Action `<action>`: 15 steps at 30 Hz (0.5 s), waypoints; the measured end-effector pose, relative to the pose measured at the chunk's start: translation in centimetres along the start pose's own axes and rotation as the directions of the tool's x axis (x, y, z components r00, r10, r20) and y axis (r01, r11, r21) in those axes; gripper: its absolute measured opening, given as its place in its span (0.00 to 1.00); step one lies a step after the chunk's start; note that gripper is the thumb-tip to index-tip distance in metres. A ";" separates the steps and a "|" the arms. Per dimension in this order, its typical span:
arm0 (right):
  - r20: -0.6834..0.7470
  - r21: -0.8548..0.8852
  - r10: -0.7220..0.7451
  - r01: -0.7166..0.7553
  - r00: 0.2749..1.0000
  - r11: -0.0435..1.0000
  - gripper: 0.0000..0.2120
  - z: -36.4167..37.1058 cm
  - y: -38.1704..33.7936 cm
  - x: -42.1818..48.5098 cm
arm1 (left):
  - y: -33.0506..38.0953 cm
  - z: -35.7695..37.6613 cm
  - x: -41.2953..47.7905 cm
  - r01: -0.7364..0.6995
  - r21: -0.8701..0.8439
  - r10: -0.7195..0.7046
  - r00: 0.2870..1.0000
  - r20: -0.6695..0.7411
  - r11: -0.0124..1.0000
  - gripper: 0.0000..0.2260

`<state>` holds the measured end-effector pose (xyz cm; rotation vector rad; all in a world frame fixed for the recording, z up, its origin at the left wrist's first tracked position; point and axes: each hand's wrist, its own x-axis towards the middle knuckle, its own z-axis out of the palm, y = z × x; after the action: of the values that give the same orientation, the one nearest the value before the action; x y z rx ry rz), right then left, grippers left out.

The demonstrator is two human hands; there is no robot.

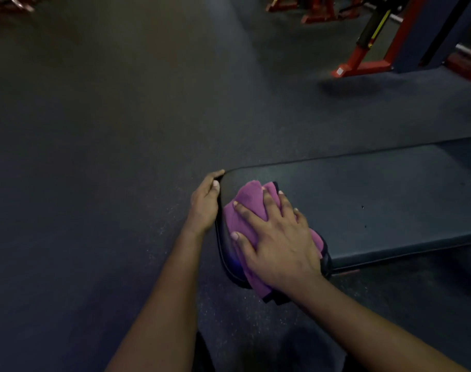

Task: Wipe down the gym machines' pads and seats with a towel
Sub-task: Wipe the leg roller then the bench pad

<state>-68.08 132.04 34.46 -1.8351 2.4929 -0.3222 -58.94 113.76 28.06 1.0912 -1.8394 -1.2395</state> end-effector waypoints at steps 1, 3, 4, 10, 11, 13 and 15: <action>-0.016 -0.012 -0.009 0.009 1.000 1.000 0.28 0.1 0.1 0.0 | -0.4 0.4 0.1 -0.023 -0.023 0.022 0.999 -0.039 0.999 0.15; -0.068 -0.052 -0.028 0.024 0.997 0.998 0.27 0.5 0.1 -0.3 | -1.0 0.9 0.0 -0.069 -0.064 0.063 0.994 -0.091 0.996 0.14; -0.094 -0.078 -0.044 0.037 0.995 0.996 0.27 0.8 0.2 -0.3 | -1.2 0.9 0.2 -0.080 -0.074 0.072 0.992 -0.102 0.994 0.15; -0.177 -0.114 -0.092 0.072 0.980 0.991 0.24 1.6 0.5 -1.4 | -1.2 0.8 0.0 -0.094 -0.021 0.092 0.990 -0.112 0.995 0.20; -0.169 -0.106 -0.097 0.079 0.981 0.991 0.24 1.4 0.3 -1.8 | -0.8 0.7 -0.4 -0.077 -0.024 0.074 0.992 -0.097 0.997 0.18; -0.148 -0.104 -0.105 0.090 0.983 0.990 0.24 0.9 -0.1 -2.4 | -0.4 0.2 -0.7 -0.042 -0.040 0.038 0.996 -0.080 0.998 0.17; -0.120 -0.113 -0.134 0.120 0.984 0.986 0.24 0.9 -0.3 -1.8 | -1.0 -0.1 -1.4 -0.021 -0.096 0.013 0.996 -0.089 0.995 0.17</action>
<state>-67.10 133.53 33.47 -2.0838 2.5247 -0.3265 -57.96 114.82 27.10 1.0578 -1.7009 -1.2378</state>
